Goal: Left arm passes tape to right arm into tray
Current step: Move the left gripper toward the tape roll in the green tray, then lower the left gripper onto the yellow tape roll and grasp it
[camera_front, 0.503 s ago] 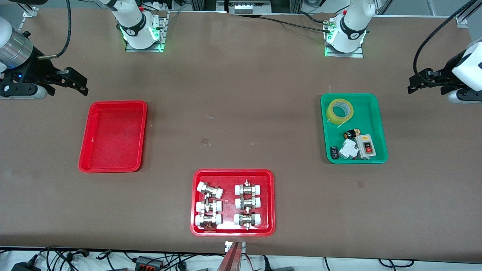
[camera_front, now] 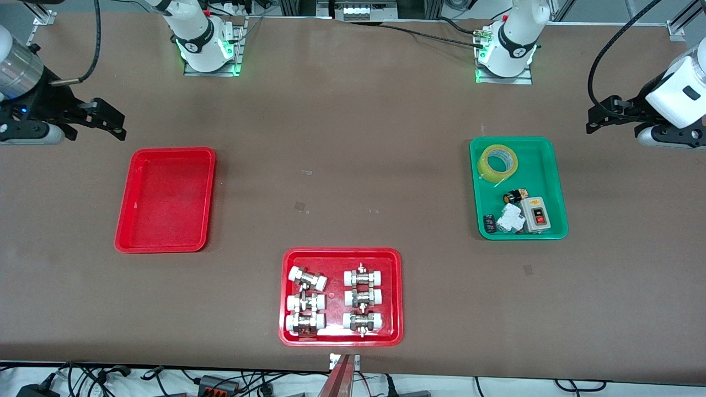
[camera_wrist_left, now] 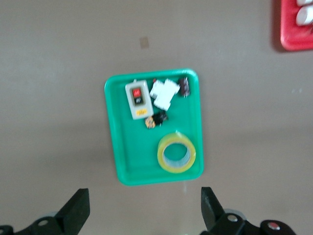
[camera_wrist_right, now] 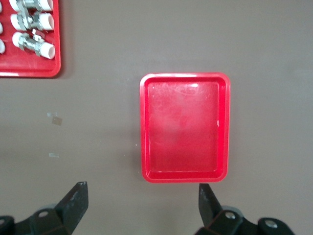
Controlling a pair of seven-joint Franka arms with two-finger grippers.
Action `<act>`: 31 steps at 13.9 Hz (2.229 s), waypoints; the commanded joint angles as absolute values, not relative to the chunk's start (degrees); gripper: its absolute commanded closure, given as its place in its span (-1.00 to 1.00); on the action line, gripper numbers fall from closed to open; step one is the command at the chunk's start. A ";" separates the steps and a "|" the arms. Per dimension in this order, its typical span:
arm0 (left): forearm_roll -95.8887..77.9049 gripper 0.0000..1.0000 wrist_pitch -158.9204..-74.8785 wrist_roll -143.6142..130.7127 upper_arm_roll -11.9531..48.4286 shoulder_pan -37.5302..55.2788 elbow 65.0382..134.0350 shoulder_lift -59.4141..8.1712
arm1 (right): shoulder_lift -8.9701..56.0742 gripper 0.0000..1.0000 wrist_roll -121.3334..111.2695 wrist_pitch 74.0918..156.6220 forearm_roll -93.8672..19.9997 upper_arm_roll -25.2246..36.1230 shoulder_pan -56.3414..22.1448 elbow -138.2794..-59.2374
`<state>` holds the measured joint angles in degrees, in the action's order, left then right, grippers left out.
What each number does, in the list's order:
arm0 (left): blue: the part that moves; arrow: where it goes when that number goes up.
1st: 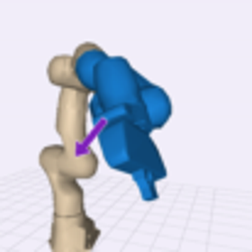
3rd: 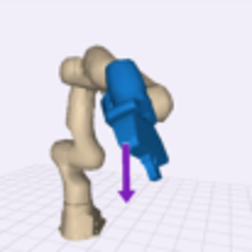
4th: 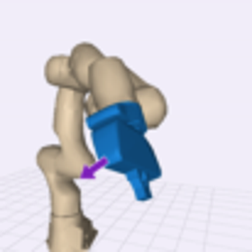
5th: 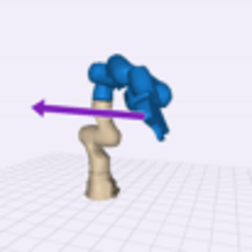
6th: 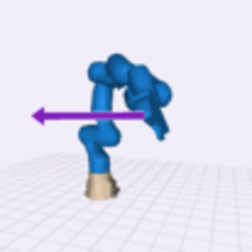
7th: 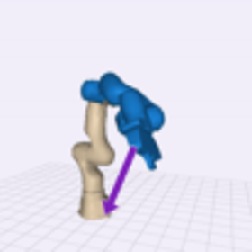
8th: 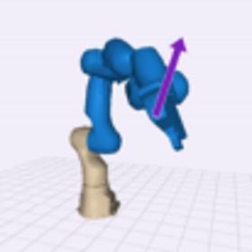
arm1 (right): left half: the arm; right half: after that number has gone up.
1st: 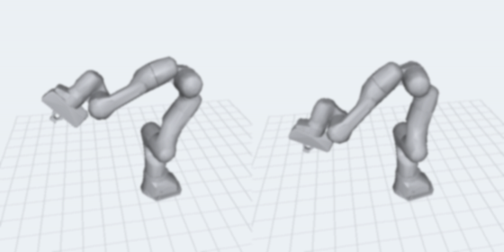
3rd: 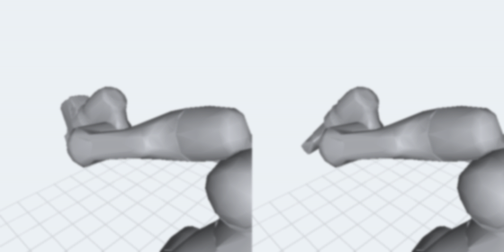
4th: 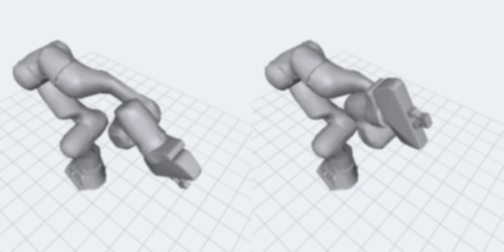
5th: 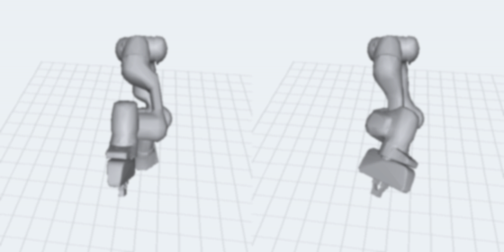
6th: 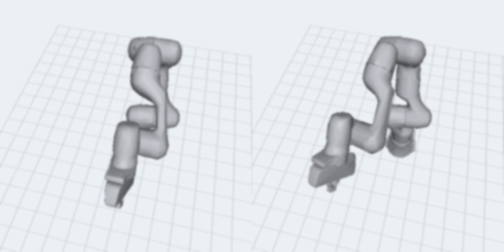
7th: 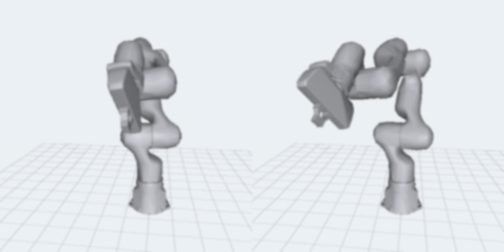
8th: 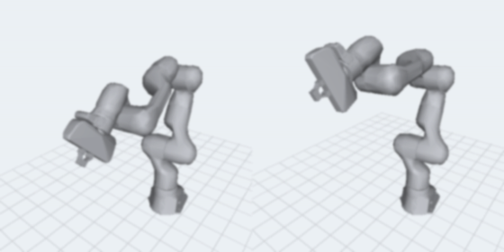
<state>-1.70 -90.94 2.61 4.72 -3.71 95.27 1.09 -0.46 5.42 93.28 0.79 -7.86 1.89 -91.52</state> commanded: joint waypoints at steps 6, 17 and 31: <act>-3.87 -1.00 -99.39 4.57 4.66 -5.54 109.30 0.52 | 2.54 -1.00 4.40 92.20 1.06 -7.91 1.67 -90.09; -3.34 -1.00 -128.22 4.66 6.33 -5.27 139.30 -6.84 | 3.60 -1.00 4.48 91.76 0.80 -7.82 2.02 -89.30; -3.43 0.77 -135.27 4.13 7.03 -5.80 139.57 -13.01 | 3.52 -1.00 4.92 91.50 0.70 -7.82 1.93 -89.56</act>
